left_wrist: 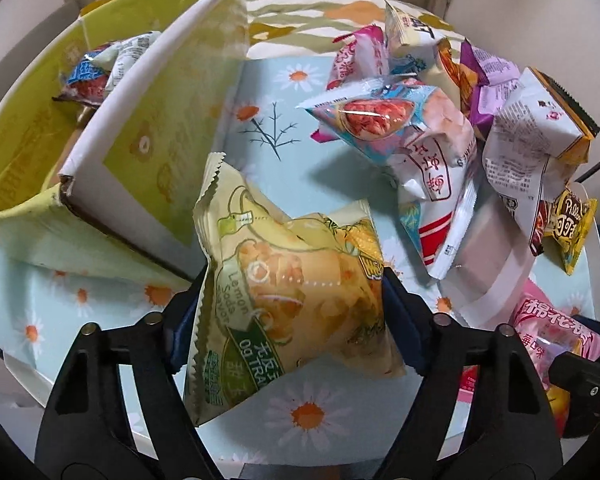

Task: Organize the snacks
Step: 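Grasp the yellow lemon bag with the left tool while the right tool grasps the pink bag, then lower the yellow bag into the box while the right tool drops the pink bag in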

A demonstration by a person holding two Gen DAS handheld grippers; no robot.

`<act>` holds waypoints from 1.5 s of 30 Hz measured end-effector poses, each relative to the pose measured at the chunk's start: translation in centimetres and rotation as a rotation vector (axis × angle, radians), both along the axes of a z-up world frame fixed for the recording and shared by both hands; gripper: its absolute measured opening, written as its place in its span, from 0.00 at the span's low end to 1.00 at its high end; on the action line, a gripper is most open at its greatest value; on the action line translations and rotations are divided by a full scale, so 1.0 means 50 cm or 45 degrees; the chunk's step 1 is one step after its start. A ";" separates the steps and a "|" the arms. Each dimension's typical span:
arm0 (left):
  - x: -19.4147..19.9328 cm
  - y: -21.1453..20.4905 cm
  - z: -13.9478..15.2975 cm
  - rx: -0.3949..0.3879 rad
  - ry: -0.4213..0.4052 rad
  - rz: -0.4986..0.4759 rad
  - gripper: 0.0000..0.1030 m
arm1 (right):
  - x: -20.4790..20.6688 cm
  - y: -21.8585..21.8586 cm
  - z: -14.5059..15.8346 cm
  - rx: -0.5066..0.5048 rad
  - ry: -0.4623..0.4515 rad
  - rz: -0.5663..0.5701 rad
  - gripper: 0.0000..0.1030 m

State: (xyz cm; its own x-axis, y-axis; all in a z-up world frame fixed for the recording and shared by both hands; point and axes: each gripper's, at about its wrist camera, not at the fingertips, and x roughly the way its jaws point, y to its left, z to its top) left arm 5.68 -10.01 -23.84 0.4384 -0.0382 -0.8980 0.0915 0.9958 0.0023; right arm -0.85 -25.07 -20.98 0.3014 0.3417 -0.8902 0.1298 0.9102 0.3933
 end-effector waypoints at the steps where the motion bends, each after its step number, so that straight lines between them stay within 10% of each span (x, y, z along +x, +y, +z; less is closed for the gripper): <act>1: 0.001 0.002 0.000 -0.004 0.001 -0.002 0.72 | 0.000 -0.001 -0.003 0.008 0.004 -0.002 1.00; 17: -0.036 0.001 0.003 0.018 0.040 -0.035 0.70 | 0.020 0.014 -0.038 0.021 0.056 0.036 0.99; 22: -0.049 0.001 0.007 0.016 0.036 -0.027 0.70 | 0.013 0.021 -0.045 0.082 0.049 0.059 0.68; 29: -0.066 -0.003 0.026 0.002 0.009 -0.012 0.69 | -0.007 0.029 -0.042 0.035 0.016 0.062 0.58; 45: -0.106 -0.019 0.190 -0.024 -0.153 0.020 0.69 | -0.017 0.022 0.123 -0.037 -0.186 0.147 0.58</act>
State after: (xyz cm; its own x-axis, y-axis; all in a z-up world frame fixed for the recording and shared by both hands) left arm 0.40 -10.95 -14.36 0.5433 -0.0468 -0.8382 0.0757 0.9971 -0.0067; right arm -1.68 -23.97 -14.85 0.3884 0.3561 -0.8499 -0.0326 0.9271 0.3735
